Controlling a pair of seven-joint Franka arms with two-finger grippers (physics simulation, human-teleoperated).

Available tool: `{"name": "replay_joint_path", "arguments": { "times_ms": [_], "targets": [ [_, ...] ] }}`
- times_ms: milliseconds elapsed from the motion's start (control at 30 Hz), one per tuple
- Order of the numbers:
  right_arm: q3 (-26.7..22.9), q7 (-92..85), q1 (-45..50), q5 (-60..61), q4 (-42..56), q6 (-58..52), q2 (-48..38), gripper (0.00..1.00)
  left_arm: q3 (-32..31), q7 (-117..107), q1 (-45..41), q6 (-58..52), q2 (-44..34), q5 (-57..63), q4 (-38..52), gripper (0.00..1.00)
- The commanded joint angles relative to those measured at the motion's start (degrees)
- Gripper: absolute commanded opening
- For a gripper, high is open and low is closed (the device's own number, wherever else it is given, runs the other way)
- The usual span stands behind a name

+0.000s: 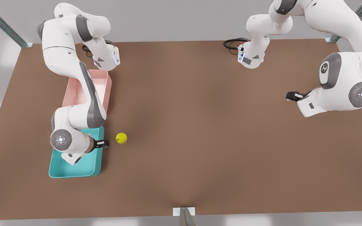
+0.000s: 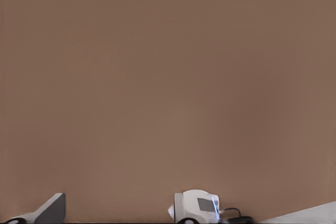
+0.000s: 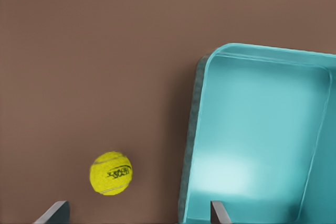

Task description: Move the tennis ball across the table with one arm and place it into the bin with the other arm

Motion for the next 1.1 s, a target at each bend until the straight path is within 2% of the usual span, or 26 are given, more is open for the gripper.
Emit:
{"name": "replay_joint_path", "arguments": {
  "times_ms": [0, 100, 200, 300, 600, 1067],
  "targets": [
    [0.0, 19.7, 1.0, 0.4, -0.4, 4.2, 0.7, 1.00, -0.1, -20.1, -0.1, -2.8, -0.2, -0.8, 0.1, 1.00],
    [0.0, 20.2, 1.3, 1.5, -4.9, 9.0, 0.5, 1.00, -0.9, -20.2, -1.3, -0.3, -0.5, -1.8, 0.4, 1.00],
    [0.0, 22.2, 2.0, 2.1, -8.0, 9.1, -0.7, 1.00, -2.4, -20.2, -1.1, 7.0, -1.1, -1.8, -1.8, 1.00],
    [0.0, 24.1, 3.0, 2.1, -10.6, 10.3, -1.4, 1.00, -2.6, -20.2, -1.0, 8.5, -3.0, -1.5, -5.3, 1.00],
    [0.1, 24.1, 3.1, 2.0, -24.2, 22.3, -4.6, 1.00, -2.6, -20.2, -0.9, 8.5, -2.6, -1.5, -6.2, 1.00],
    [0.0, 24.2, 3.4, 2.1, -26.5, 27.1, -0.9, 1.00, -2.6, -21.8, -1.0, 8.5, -2.5, -1.4, -6.1, 1.00]
  ]
}}
